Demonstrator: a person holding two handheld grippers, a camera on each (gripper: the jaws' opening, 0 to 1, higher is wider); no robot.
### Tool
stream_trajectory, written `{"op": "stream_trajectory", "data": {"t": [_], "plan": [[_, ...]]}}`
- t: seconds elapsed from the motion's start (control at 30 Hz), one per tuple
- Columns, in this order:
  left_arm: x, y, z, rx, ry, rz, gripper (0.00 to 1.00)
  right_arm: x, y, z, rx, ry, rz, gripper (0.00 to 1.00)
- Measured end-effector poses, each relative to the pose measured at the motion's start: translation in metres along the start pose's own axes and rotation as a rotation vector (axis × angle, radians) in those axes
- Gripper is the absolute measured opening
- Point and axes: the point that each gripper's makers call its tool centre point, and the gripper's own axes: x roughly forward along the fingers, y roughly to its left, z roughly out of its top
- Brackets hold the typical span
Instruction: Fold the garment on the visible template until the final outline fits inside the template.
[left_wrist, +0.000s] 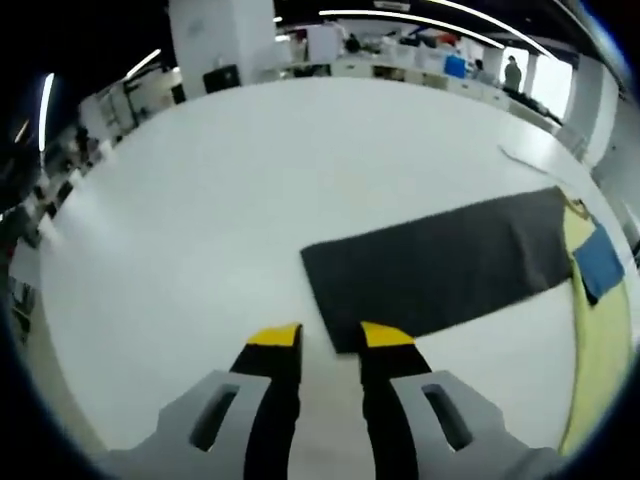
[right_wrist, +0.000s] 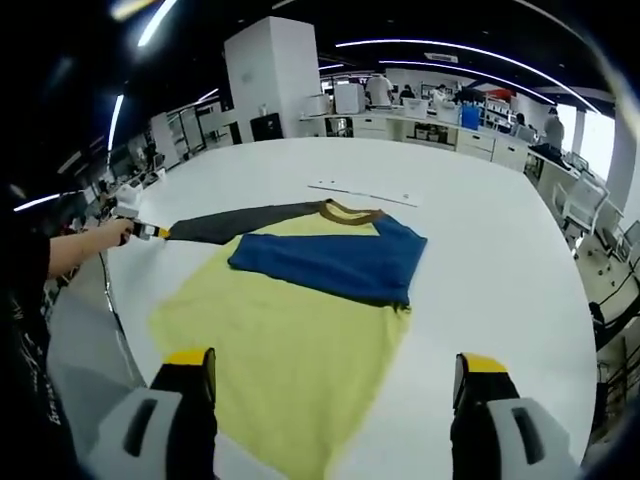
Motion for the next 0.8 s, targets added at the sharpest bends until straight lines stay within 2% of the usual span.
{"op": "stream_trajectory", "data": {"t": [0.17,0.33,0.47,0.6,0.67,0.8], "plan": [[0.001,-0.003,-0.002,-0.034,0.008,0.018,0.17,0.001,0.001,-0.002,-0.01,0.007,0.0,0.99],[0.004,-0.005,0.0,-0.039,0.014,0.019,0.15,-0.004,0.003,0.006,-0.019,-0.038,0.004,1.0],[0.004,-0.005,0.0,-0.055,0.018,0.031,0.14,-0.005,0.001,0.008,-0.02,-0.044,-0.003,1.0],[0.007,-0.004,-0.002,-0.179,0.045,0.053,0.12,-0.004,0.001,0.008,-0.013,-0.055,-0.007,1.0],[0.01,-0.004,0.0,-0.146,0.049,0.053,0.12,-0.003,0.002,0.009,-0.007,-0.061,-0.004,1.0],[0.011,-0.005,-0.001,-0.151,0.059,0.045,0.1,-0.003,0.002,0.008,-0.004,-0.061,-0.002,1.0]]}}
